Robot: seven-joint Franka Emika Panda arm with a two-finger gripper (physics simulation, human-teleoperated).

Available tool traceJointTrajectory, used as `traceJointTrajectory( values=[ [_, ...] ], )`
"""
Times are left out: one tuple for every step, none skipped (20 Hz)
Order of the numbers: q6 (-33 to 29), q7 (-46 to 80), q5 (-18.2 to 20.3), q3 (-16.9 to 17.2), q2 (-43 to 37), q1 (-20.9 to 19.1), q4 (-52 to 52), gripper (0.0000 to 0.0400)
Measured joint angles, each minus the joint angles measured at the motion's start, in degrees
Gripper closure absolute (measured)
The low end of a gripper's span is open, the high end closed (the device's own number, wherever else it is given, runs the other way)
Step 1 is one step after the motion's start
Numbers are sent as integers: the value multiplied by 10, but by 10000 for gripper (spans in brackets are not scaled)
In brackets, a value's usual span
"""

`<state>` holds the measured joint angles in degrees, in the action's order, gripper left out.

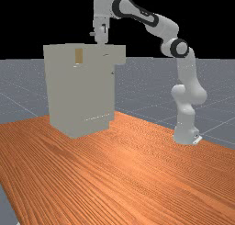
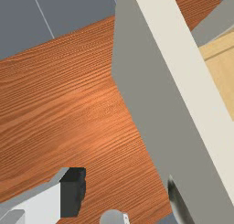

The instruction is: Open the drawer

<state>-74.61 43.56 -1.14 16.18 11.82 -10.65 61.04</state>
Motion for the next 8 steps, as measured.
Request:
traceJointTrajectory(
  values=[
    [6,5,2,-6,-8,6,8,0],
    [9,13,4,-13,-16,14,17,0],
    [11,21,5,-22,-28,23,31,0],
    [11,28,6,-31,-40,31,44,0],
    [12,40,8,-42,-51,41,58,0],
    [12,52,8,-54,-63,50,72,0],
    [11,65,9,-67,-73,60,84,0],
    [9,75,10,-78,-79,68,91,0]
  ],
)
